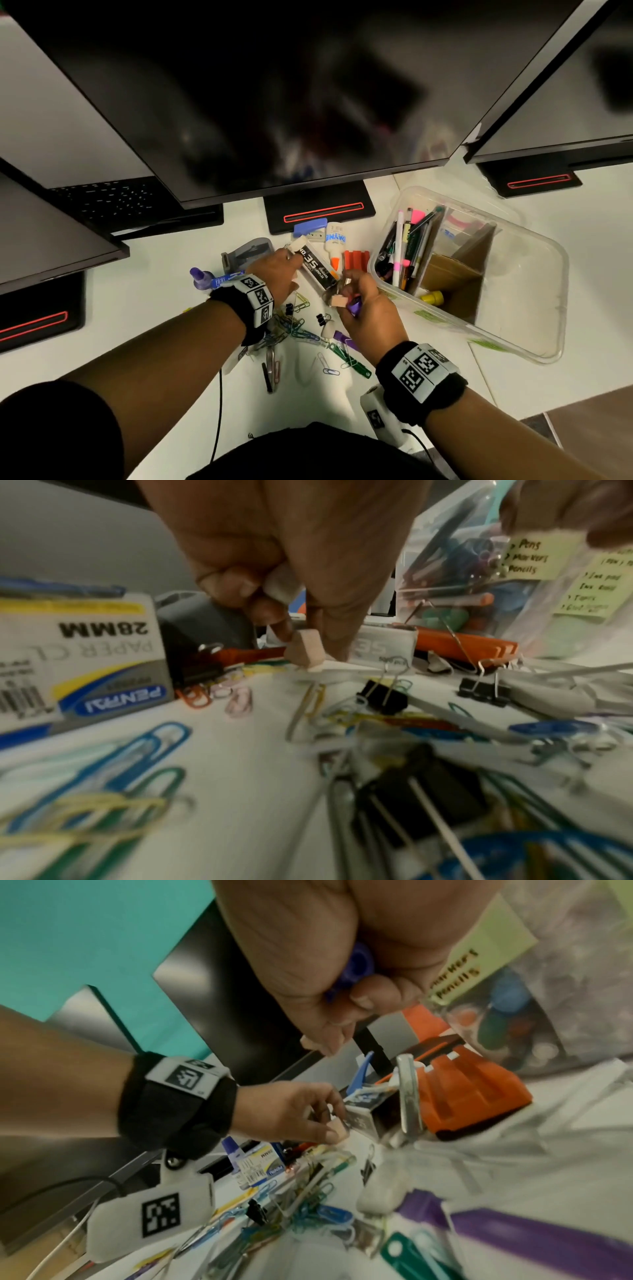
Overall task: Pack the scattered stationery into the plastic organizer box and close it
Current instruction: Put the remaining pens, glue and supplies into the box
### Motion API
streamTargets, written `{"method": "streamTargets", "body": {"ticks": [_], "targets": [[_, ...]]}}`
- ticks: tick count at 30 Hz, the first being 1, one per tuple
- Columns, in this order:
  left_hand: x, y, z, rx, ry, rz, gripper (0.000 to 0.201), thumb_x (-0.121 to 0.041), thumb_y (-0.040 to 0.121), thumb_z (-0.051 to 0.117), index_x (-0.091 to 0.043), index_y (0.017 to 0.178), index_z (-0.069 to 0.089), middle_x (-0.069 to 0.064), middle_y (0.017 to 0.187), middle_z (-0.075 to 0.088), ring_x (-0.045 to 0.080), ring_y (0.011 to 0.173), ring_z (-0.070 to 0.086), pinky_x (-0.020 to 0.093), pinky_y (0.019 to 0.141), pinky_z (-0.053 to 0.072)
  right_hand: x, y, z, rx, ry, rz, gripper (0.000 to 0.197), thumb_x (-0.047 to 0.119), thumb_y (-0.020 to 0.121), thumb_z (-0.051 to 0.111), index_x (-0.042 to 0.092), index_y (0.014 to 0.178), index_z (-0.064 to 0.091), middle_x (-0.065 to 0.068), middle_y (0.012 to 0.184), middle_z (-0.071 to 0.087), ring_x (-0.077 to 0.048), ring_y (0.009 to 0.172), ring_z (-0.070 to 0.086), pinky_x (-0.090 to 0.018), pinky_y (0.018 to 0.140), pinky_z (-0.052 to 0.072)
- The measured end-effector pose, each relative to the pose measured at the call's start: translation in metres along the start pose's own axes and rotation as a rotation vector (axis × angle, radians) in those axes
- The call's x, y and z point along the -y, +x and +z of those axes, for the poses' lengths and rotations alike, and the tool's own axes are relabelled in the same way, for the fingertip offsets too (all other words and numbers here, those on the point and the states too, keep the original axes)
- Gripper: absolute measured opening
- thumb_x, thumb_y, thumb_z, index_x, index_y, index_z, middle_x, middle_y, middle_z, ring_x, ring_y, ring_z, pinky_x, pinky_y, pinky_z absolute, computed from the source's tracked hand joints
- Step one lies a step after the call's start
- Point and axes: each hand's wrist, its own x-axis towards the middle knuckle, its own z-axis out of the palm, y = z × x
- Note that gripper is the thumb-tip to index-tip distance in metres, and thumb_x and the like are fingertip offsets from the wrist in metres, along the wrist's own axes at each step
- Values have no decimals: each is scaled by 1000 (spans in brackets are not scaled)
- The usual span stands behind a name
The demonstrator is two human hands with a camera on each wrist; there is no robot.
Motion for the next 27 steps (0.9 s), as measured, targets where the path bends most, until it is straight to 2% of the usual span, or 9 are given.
{"method": "streamTargets", "body": {"ticks": [2, 5, 8, 12, 14, 18, 20, 23, 27], "targets": [[0, 2, 2, 1, 6, 2, 37, -26, 92, 51, -19, 127, 43, 8, 126, 50, 27, 114, 52, 34, 92, 44, 2, -4, -4, -17, -30, -42, 52, 6, 85, 61, 26, 129, 43, 9, 96, 62, -12, 77, 57, -15, 65, 40], [1, 4, 2, -11, -24, -5, 32, -20, 93, 47, -17, 125, 45, 9, 125, 54, 26, 114, 53, 34, 93, 44, 2, -9, -9, -46, -75, -93, 38, 6, 84, 62, 24, 117, 55, 1, 104, 67, -18, 83, 63, -12, 62, 39], [0, 3, -1, 14, -9, -48, 30, -22, 94, 46, -12, 122, 46, 10, 123, 57, 27, 112, 55, 35, 92, 45, -2, -12, -9, -64, -115, -164, 30, 6, 83, 63, 22, 108, 66, -2, 107, 65, -20, 94, 61, -18, 78, 41], [2, -4, -3, 47, 35, -38, 29, -25, 94, 46, -11, 119, 49, 11, 117, 60, 27, 108, 58, 37, 93, 48, 3, -15, -18, -81, -36, -160, 20, 10, 84, 65, 21, 100, 68, 5, 96, 63, -12, 87, 59, -14, 76, 41], [3, -8, -4, 55, 28, -52, 28, -24, 95, 42, -10, 117, 51, 12, 116, 61, 26, 107, 58, 38, 94, 47, 8, -15, -30, -135, 51, -133, 15, 11, 83, 66, 21, 94, 65, 11, 88, 59, -5, 81, 57, -9, 72, 41], [-11, -17, -21, 10, -139, -94, 29, -26, 98, 41, -13, 122, 49, 10, 125, 56, 25, 115, 53, 35, 97, 42, 7, -9, -72, -337, 146, 10, 20, 5, 81, 65, 23, 87, 57, 3, 79, 62, -2, 65, 58, -1, 56, 41], [-31, -23, -38, -59, -222, -66, 28, -25, 98, 41, -13, 122, 49, 9, 124, 56, 23, 112, 53, 31, 92, 41, -2, -6, -94, -369, 40, 73, 14, 3, 81, 63, 16, 86, 59, -1, 77, 61, -10, 60, 54, -6, 50, 36], [-69, -30, -64, -175, -348, 63, 24, -25, 97, 43, -14, 117, 52, 5, 115, 59, 18, 101, 55, 31, 87, 45, -19, 0, -115, -292, -162, 192, 14, 2, 80, 60, 6, 93, 62, -14, 92, 64, -25, 77, 55, -19, 63, 36], [-124, -26, -78, -177, -381, 236, 21, -24, 97, 44, -17, 115, 51, 1, 111, 54, 16, 98, 50, 26, 82, 37, -24, 0, -128, -178, -234, 267, 27, 6, 77, 67, 5, 103, 62, -14, 100, 62, -30, 93, 58, -22, 71, 34]]}}
